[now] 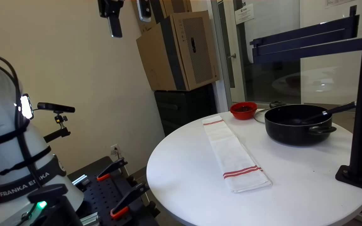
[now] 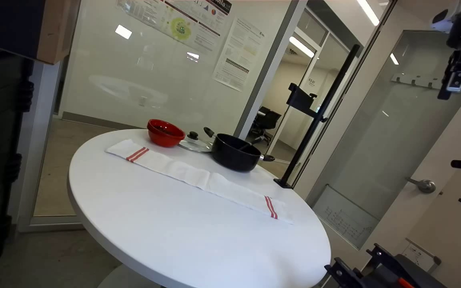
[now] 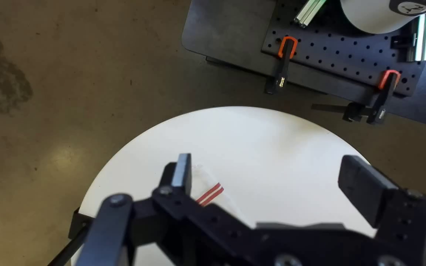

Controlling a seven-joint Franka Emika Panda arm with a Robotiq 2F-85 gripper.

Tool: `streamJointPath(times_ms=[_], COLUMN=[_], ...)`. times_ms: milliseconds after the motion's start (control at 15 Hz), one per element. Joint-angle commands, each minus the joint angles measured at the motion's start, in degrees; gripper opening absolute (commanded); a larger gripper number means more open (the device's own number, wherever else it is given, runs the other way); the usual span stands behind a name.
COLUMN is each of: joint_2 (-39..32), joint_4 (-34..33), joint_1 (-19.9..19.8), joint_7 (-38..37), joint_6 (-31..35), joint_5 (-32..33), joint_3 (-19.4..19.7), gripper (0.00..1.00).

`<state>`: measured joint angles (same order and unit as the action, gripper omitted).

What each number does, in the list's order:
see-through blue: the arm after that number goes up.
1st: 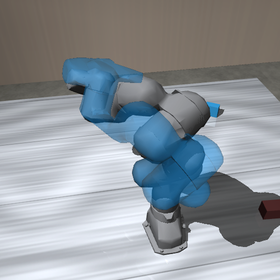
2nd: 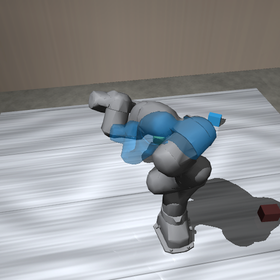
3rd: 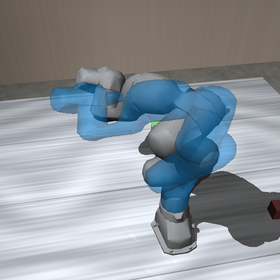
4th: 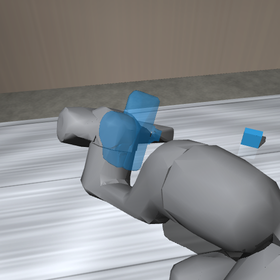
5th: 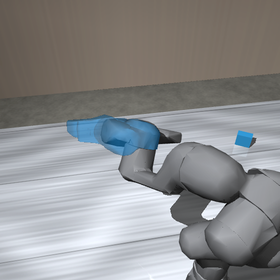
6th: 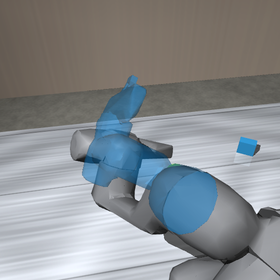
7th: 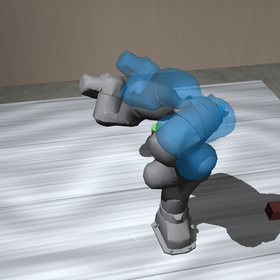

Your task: Fold the tea towel

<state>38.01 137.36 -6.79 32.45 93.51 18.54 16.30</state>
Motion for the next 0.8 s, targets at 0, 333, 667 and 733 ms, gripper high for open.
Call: streamJointPath(times_ms=[0,333,667,733], joint_2=[0.05,0.05,1.21,2.38], joint_4=[-0.12,-0.12,2.29,3.74], joint_1=[0.51,0.51,-0.6,-0.55], joint_7=[-0.23,-0.23,-4.73,-5.84], joint_6=[-0.2,-0.2,5.79,9.68], joint_5=[0.18,0.18,1.97,1.91], joint_3=[0.35,0.35,-0.43,-0.06], gripper=[1.0,1.0,1.0,1.0])
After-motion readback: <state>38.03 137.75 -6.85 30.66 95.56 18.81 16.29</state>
